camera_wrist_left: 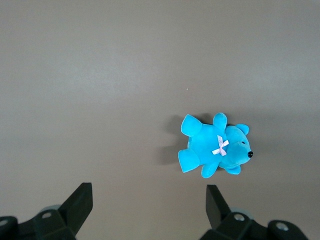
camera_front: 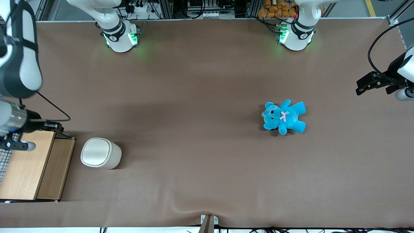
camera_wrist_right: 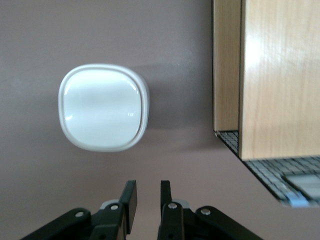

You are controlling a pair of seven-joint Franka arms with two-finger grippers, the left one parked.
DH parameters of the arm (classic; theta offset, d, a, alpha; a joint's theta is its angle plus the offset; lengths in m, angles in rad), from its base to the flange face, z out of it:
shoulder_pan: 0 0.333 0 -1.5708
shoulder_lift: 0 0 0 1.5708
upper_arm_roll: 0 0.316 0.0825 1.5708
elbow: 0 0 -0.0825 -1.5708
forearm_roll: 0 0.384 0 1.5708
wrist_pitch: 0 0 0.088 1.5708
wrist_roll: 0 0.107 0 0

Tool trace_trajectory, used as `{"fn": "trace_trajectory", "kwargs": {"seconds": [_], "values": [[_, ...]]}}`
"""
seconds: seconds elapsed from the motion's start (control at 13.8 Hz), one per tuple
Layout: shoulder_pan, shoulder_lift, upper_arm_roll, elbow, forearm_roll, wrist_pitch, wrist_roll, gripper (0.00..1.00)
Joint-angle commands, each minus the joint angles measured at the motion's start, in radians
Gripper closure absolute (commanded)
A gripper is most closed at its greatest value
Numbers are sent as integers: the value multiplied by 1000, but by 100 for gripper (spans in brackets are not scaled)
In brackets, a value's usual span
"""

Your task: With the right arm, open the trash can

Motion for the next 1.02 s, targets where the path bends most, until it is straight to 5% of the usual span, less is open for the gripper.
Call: {"fn": "trace_trajectory", "kwargs": {"seconds": [0.0,0.95], "values": [[9,56,0,26,25,44,34,100],[32,208,0,55,22,194,43,100]]}}
